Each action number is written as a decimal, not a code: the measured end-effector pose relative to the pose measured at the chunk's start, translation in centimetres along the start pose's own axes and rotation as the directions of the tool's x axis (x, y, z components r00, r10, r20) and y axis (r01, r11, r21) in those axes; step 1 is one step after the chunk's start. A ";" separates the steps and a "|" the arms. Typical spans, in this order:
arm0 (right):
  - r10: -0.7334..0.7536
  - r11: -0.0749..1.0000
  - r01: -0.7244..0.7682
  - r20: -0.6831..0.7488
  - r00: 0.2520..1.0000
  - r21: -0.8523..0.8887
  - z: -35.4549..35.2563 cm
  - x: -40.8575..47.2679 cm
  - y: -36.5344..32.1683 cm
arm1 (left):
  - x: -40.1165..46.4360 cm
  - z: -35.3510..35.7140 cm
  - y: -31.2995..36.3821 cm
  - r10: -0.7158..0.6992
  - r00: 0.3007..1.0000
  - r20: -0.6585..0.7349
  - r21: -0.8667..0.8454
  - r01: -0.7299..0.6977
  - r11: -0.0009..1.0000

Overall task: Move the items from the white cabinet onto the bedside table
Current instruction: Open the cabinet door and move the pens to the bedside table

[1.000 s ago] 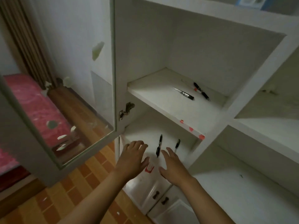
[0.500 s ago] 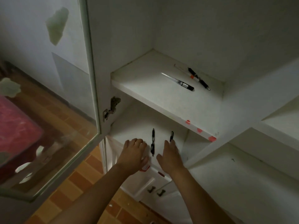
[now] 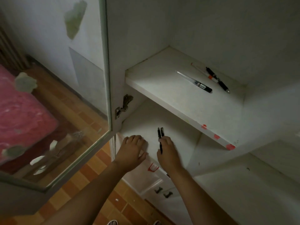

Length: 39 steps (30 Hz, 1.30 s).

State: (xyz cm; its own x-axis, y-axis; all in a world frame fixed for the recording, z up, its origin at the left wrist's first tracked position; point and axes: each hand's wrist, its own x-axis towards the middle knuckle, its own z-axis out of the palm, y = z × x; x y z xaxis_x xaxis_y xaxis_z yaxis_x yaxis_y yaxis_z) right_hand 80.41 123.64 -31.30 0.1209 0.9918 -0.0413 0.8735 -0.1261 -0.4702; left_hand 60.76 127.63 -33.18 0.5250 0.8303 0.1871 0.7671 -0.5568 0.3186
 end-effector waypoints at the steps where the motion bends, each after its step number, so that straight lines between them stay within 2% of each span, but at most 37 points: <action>1: -0.035 0.999 0.035 0.000 0.999 -0.003 0.1 0.0 -0.1 | -0.2 -0.2 -0.4 0.001 1.000 -0.005 -0.001 -0.001 1.000; 8: -0.258 0.956 0.266 0.076 0.963 -0.124 0.6 -1.0 0.8 | -0.6 -0.8 -1.2 0.006 1.000 -0.006 -0.017 -0.006 1.000; 14: -0.221 0.937 0.232 0.071 0.973 -0.263 -0.2 -1.3 2.6 | 0.5 -0.4 -0.2 0.083 0.994 0.070 0.027 -0.085 0.996; 20: -0.333 0.823 0.348 0.114 0.936 -0.450 -0.4 -0.9 2.6 | 1.8 0.0 0.3 0.104 0.991 0.088 0.018 -0.106 0.994; 23: -0.303 0.849 0.303 0.071 0.950 -0.433 -0.1 -0.6 2.8 | 1.8 0.3 0.3 0.110 0.991 0.073 0.025 -0.112 0.993; 29: -0.304 0.884 0.316 0.092 0.948 -0.344 0.2 -0.8 2.9 | 0.7 0.8 0.4 0.090 0.994 0.067 0.073 -0.094 0.993; 33: -0.340 0.889 0.354 0.099 0.935 -0.289 0.2 -0.6 2.4 | -0.3 1.2 0.4 0.018 0.998 0.055 0.076 -0.022 0.997; 39: -0.333 0.926 0.347 0.112 0.936 -0.151 0.0 0.3 2.2 | -0.9 1.2 -0.2 -0.090 0.992 0.091 -0.020 0.092 0.996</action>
State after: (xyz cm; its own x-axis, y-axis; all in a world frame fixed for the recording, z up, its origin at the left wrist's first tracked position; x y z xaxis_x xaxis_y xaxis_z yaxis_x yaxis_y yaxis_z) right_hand 82.34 123.62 -32.32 -0.2305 0.9729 0.0196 0.9215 0.2247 -0.3168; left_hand 60.54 126.97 -34.51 0.4850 0.8715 0.0720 0.8050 -0.4771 0.3526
